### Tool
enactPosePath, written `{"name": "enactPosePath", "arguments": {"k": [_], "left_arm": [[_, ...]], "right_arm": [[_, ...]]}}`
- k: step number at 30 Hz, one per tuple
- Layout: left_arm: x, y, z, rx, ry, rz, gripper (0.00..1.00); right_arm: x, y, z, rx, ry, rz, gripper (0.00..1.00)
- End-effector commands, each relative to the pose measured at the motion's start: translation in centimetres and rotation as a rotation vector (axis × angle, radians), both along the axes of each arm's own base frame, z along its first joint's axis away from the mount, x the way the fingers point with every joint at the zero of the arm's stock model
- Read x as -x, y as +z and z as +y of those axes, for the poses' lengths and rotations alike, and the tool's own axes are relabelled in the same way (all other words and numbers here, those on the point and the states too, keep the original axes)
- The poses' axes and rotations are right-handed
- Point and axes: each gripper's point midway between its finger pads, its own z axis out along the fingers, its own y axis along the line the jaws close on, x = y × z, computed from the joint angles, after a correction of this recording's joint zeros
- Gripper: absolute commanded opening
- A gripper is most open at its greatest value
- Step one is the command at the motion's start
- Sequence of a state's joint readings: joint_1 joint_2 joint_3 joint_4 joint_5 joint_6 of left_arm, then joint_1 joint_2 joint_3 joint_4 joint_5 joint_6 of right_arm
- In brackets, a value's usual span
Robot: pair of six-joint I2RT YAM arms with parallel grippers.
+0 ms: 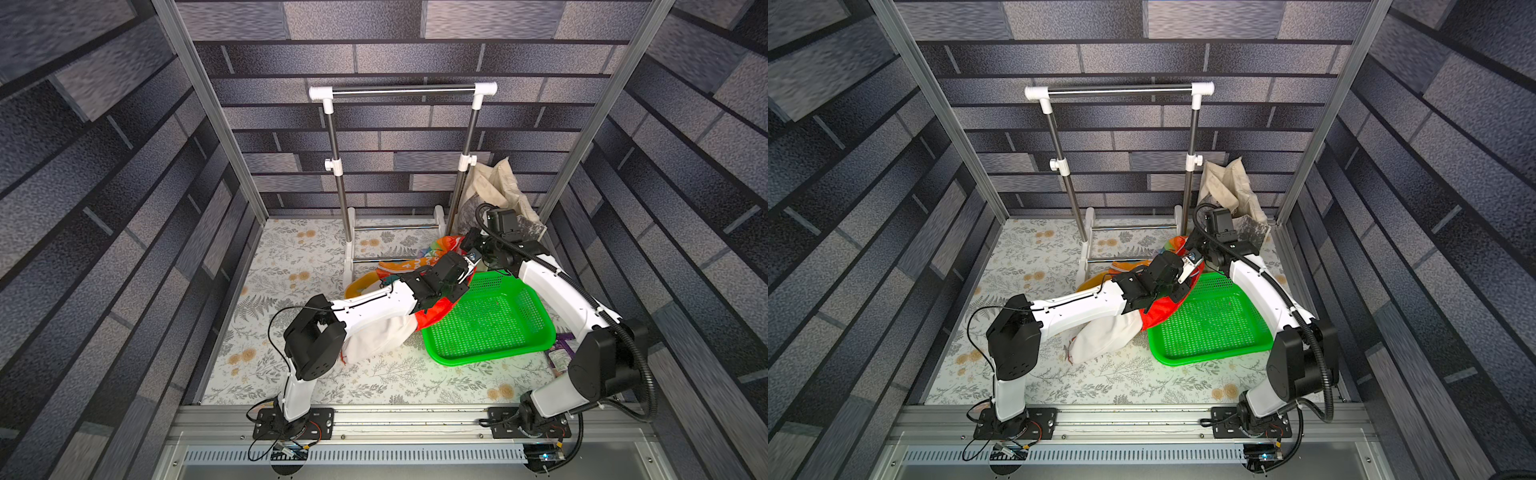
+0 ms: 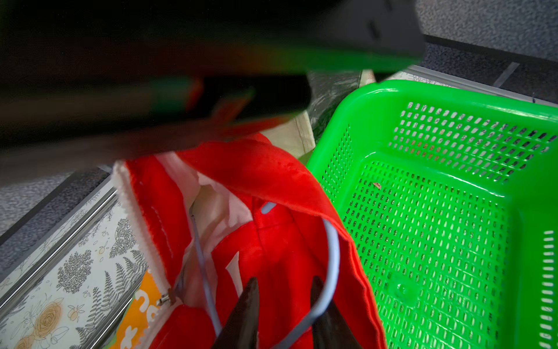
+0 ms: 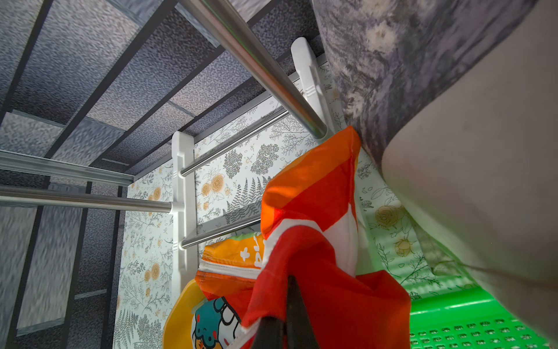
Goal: Remove the clothespins securing jackets to the hanger
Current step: Pick up the hanger from the basket.
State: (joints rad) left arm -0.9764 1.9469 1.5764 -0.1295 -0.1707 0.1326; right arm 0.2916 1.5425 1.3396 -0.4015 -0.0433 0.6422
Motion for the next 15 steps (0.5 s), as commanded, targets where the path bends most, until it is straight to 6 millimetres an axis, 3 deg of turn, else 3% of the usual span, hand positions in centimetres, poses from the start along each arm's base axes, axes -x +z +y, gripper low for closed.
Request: {"name": "enactPosePath", "arguments": {"k": [1,5,8,12,15], "left_arm": [[-0.7,1.8,0.0,-0.007,0.022,-0.070,0.23],[-1.1,1.6,0.8,-0.038,0.040,-0.089,0.01],[-0.6,2.0,1.5,-0.052,0.017,-0.061,0.00],[0.8,4.9,3.1,-0.016,-0.029,-0.035,0.00],[2.0,8.4,5.1,0.042,-0.057,-0.004,0.00]], "right_arm": [[0.1,0.7,-0.3,0.000,0.005,-0.001,0.00],[0.0,0.5,-0.7,-0.004,-0.006,0.006,0.00],[-0.2,0.5,-1.2,-0.005,-0.026,0.006,0.00],[-1.0,0.9,-2.0,-0.020,-0.062,-0.007,0.00],[-1.8,1.9,-2.2,-0.031,-0.077,-0.032,0.00]]}}
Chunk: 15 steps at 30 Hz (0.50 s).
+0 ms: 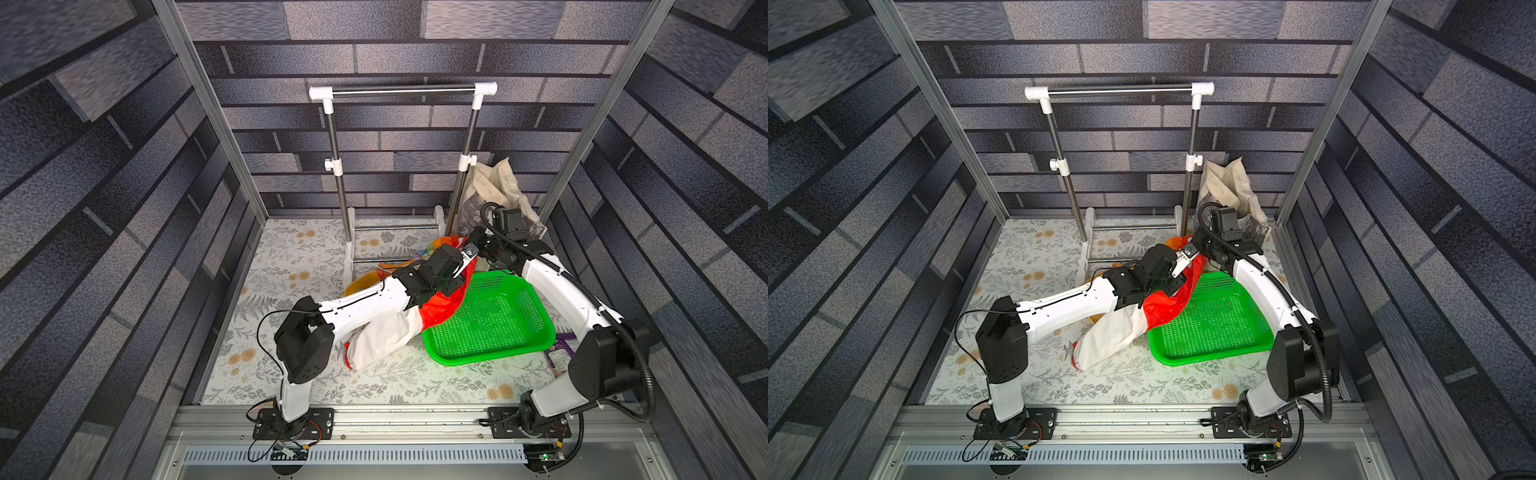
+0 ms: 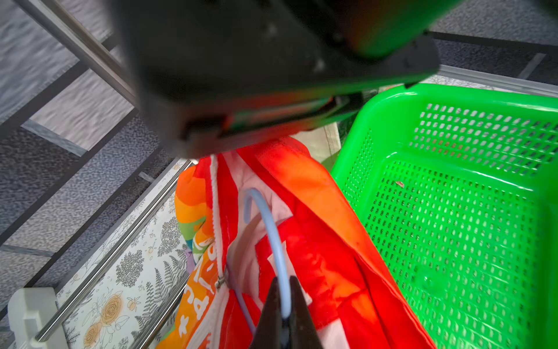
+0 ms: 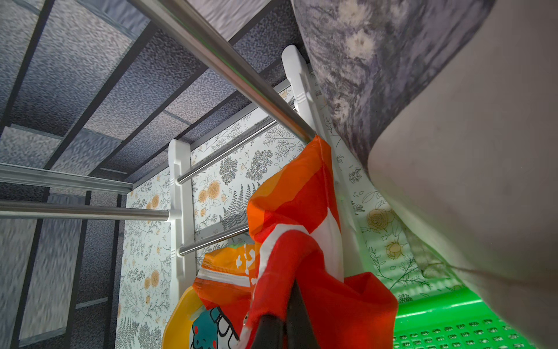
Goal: Remove the clothespins securing jackets to the hanger
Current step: Pick up the hanger from the basket.
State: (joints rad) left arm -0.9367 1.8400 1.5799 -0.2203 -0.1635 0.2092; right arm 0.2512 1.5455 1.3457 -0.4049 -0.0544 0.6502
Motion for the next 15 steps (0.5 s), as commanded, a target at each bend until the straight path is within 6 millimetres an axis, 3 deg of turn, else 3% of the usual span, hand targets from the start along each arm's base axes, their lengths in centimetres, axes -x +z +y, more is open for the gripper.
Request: {"name": "enactPosePath", "arguments": {"k": [1,5,9,15], "left_arm": [[2.9,5.8,2.8,0.097,-0.065,0.056,0.00],[4.5,11.8,5.2,0.190,-0.115,0.049,0.00],[6.3,17.0,6.1,0.230,-0.204,0.020,0.00],[9.5,22.2,6.7,0.296,-0.387,0.100,0.00]], "right_arm": [[-1.6,2.2,-0.6,-0.021,-0.042,-0.048,0.00],[-2.7,4.2,-0.1,-0.064,-0.041,-0.093,0.00],[-3.3,7.1,0.4,-0.120,-0.040,-0.163,0.00],[-3.9,11.7,0.3,-0.120,-0.037,-0.283,0.00]]}}
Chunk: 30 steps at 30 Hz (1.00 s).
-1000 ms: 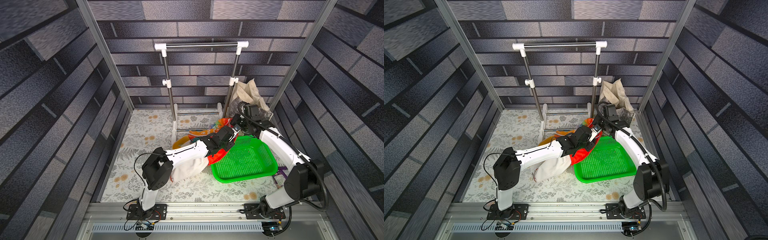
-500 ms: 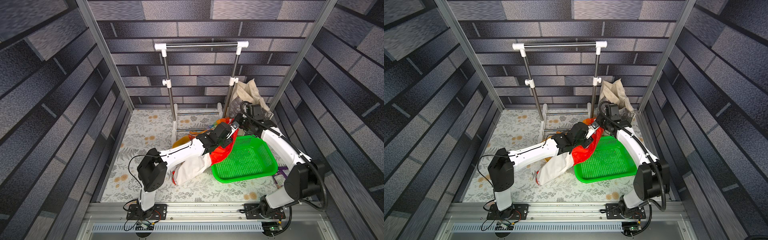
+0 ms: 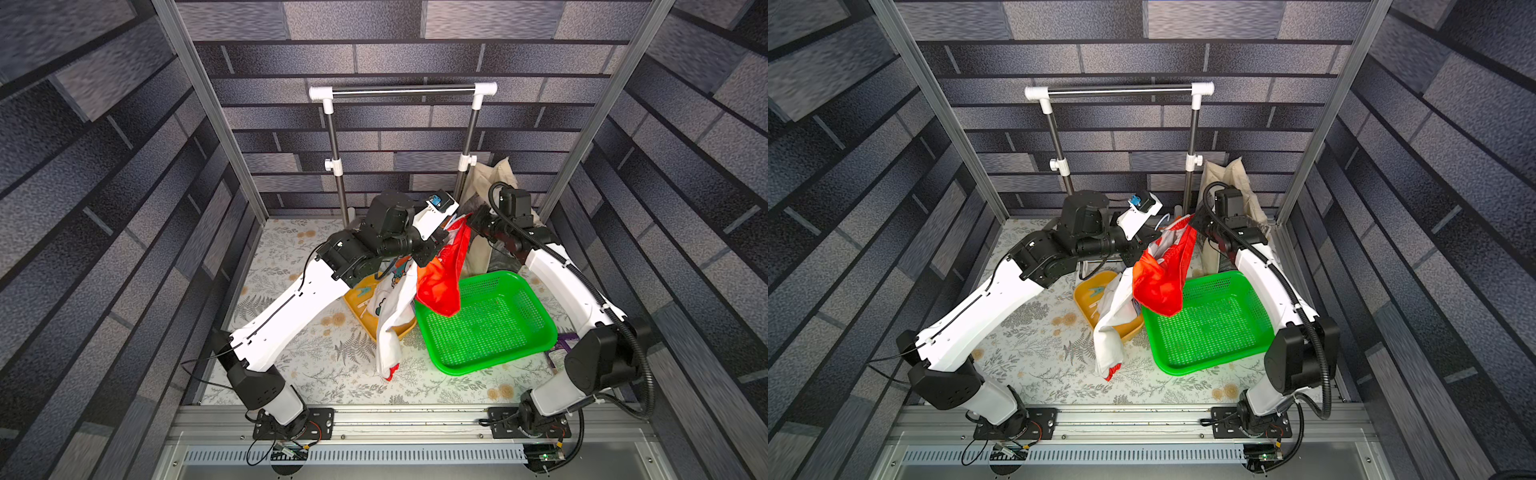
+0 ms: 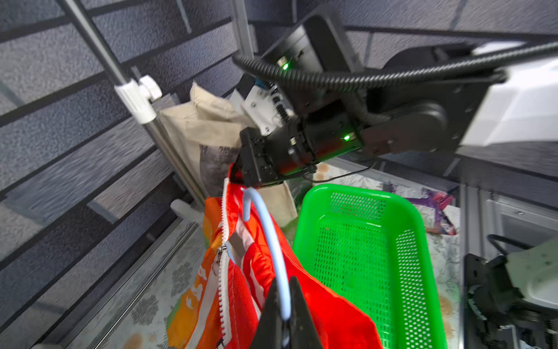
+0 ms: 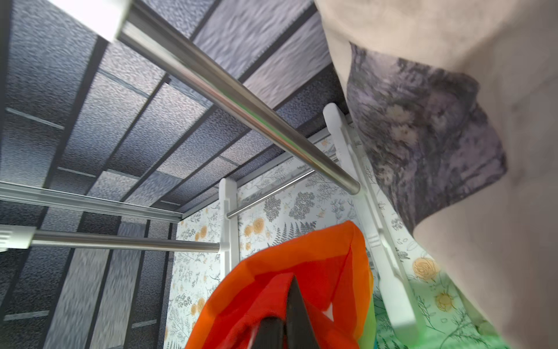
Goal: Remove the clothespins securing jackets to the hanger
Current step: Pick up the hanger from the basket, then remove the jacket from the hanger.
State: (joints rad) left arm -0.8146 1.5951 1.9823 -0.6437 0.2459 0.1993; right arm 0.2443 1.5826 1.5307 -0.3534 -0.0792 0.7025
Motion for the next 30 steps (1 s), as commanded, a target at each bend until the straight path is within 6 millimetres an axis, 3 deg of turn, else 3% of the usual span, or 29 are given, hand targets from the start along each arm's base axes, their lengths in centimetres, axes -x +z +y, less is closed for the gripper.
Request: {"name": "enactPosePath", "arguments": {"k": [1,5,9,13,17,23,26,30], "left_arm": [[3.4,1.1,0.5,-0.007,-0.181,0.096,0.00],[4.0,0.0,0.3,-0.065,-0.220,0.144,0.00],[5.2,0.5,-0.1,-0.037,-0.275,0.176,0.00],[5.8,1.7,0.7,-0.020,-0.279,0.156,0.00],[6.8,4.2,2.5,0.040,-0.288,0.128,0.00],[8.8,7.5,4.9,0.150,-0.356,0.155,0.00],[9.0,8.0,5.7,0.157,-0.347,0.154,0.00],[7.7,6.2,5.7,0.127,-0.325,0.194,0.00]], "right_arm": [[-0.9,4.7,-0.7,-0.019,-0.036,-0.131,0.00],[-0.7,7.6,-1.2,-0.023,-0.057,-0.212,0.00],[-0.8,8.5,-2.1,0.018,-0.094,-0.230,0.00],[-1.3,6.8,-3.1,0.077,-0.144,-0.185,0.00],[-1.8,4.3,-4.1,0.158,-0.179,-0.129,0.00],[-3.4,2.7,-3.2,0.163,-0.148,-0.087,0.00],[-3.7,4.3,-3.0,0.147,-0.146,-0.119,0.00],[-2.7,9.9,-2.7,0.080,-0.130,-0.250,0.00]]}}
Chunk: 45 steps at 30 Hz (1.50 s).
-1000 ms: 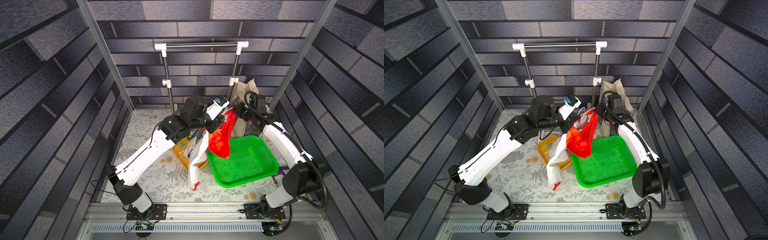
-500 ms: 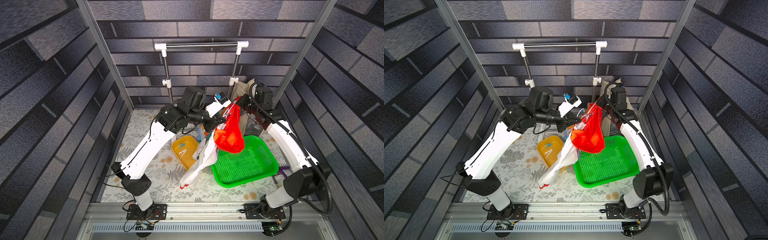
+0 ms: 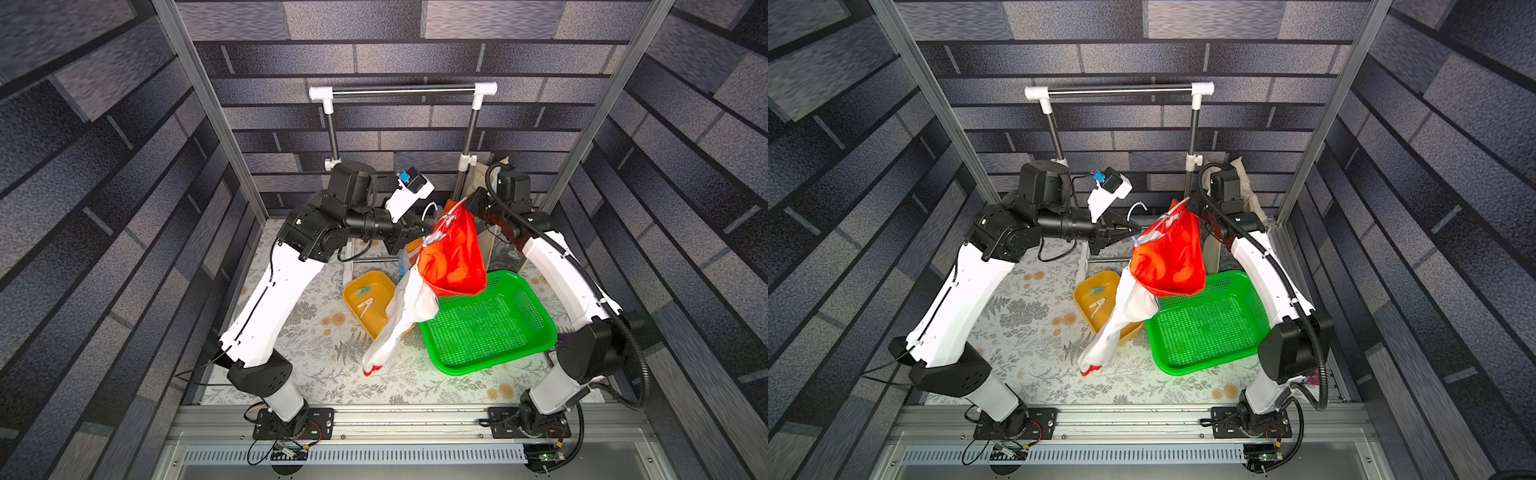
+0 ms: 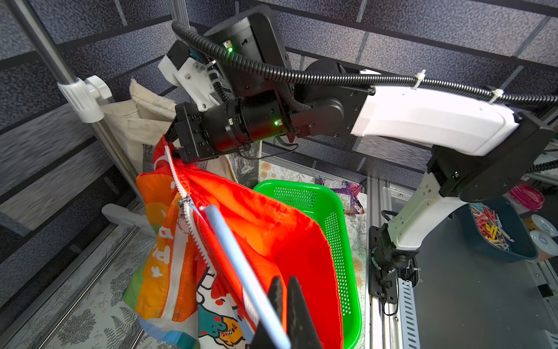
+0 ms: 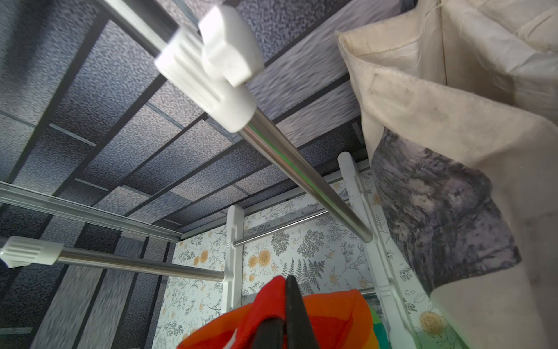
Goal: Remove the clothespins securing jackets to the hanger
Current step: Remove the jacket from the hanger.
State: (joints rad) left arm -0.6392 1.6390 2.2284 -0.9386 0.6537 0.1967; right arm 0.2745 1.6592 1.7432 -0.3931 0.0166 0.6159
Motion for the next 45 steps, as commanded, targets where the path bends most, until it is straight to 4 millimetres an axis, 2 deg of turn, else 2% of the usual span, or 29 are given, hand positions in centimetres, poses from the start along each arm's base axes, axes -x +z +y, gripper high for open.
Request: {"name": "enactPosePath", "arguments": {"k": [1,2,4,7,12,14,17,21,24,27,32,34,36,37,39,42,45], "left_arm": [[4.7,2.9,1.4,0.082,-0.126,0.042,0.00],[4.5,2.6,0.9,0.084,-0.142,0.052,0.00],[4.2,2.7,0.2,0.099,-0.172,0.052,0.00],[3.9,3.7,-0.5,0.126,-0.202,0.026,0.00],[4.5,5.8,-1.2,0.186,-0.282,0.012,0.00],[3.9,5.2,-1.7,0.177,-0.273,0.028,0.00],[2.4,2.9,-2.4,0.132,-0.227,0.065,0.00],[1.1,0.9,-2.9,0.067,-0.168,0.071,0.00],[0.8,0.6,-3.2,0.058,-0.160,0.069,0.00],[1.8,1.7,-3.2,0.071,-0.181,0.045,0.00],[6.4,5.7,-2.3,0.150,-0.293,0.000,0.00],[7.5,6.9,-1.8,0.184,-0.323,0.001,0.00],[8.0,7.3,-1.5,0.196,-0.336,0.004,0.00],[8.2,7.5,-1.4,0.202,-0.344,0.010,0.00],[8.5,7.7,-1.3,0.208,-0.349,0.011,0.00],[9.2,8.2,-0.4,0.200,-0.328,-0.011,0.00],[10.1,8.9,1.1,0.190,-0.289,-0.048,0.00]], "right_arm": [[-0.1,6.1,-2.8,-0.042,-0.090,-0.159,0.00],[0.3,7.4,-2.5,-0.066,-0.072,-0.188,0.00],[0.7,8.4,-1.9,-0.087,-0.048,-0.205,0.00],[0.5,8.2,-0.4,-0.088,-0.001,-0.194,0.00],[-0.1,7.3,3.1,-0.010,0.076,-0.169,0.00],[0.0,8.2,5.0,0.042,0.118,-0.194,0.00],[1.3,10.5,7.8,0.135,0.180,-0.260,0.00],[2.6,12.3,9.2,0.184,0.210,-0.310,0.00],[3.1,12.5,10.0,0.191,0.244,-0.324,0.00],[2.8,11.4,10.5,0.213,0.258,-0.305,0.00],[0.3,9.1,10.3,0.331,0.233,-0.279,0.00],[-0.6,9.0,10.9,0.333,0.258,-0.288,0.00],[-1.6,8.7,11.7,0.320,0.288,-0.292,0.00],[-2.7,7.5,12.1,0.322,0.297,-0.272,0.00],[-3.5,6.3,12.8,0.316,0.331,-0.247,0.00],[-4.1,3.9,13.2,0.309,0.364,-0.181,0.00],[-4.1,1.8,12.7,0.297,0.375,-0.117,0.00]]}}
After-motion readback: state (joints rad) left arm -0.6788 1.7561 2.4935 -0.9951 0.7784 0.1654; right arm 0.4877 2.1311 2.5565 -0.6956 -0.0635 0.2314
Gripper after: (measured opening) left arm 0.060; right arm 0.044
